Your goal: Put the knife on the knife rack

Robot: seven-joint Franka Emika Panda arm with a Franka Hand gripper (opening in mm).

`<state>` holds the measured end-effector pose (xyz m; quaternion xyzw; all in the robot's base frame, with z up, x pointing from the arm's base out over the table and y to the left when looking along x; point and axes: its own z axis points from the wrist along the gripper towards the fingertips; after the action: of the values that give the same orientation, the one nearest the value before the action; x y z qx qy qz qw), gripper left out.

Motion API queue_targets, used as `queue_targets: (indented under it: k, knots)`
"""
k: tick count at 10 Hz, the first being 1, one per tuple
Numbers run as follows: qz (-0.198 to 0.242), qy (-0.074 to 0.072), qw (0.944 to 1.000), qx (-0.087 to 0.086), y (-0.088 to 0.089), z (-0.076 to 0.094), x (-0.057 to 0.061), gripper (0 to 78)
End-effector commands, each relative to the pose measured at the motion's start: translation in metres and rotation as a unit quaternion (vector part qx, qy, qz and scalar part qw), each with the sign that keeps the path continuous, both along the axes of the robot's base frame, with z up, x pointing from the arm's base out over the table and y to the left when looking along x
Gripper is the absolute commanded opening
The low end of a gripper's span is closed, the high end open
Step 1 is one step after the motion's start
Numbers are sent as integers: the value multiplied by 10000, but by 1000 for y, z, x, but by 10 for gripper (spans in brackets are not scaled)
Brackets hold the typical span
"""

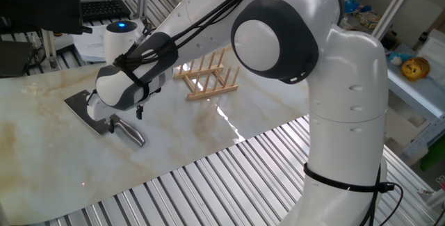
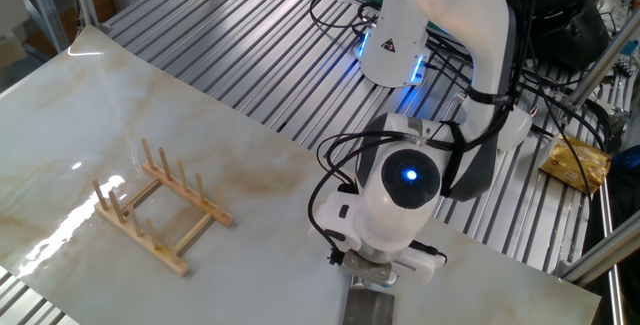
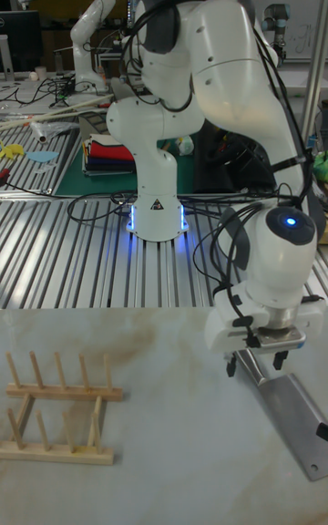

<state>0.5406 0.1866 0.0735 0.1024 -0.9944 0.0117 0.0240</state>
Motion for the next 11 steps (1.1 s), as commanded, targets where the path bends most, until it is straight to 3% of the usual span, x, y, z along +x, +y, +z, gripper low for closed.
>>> queue_targets:
  k: [1,4,5,6,9,11]
  knots:
    - [-8,-16,10000,15,0,1,1,774]
    - [-121,-52,9999,112,0,1,1,774]
    - [-191,-58,9995,-245,0,1,1,774]
    - [-303,-110,9991,-258,0,1,1,774]
    - [-275,-95,9994,-211,0,1,1,774]
    - [-271,-32,9996,-49,2,-6,4,774]
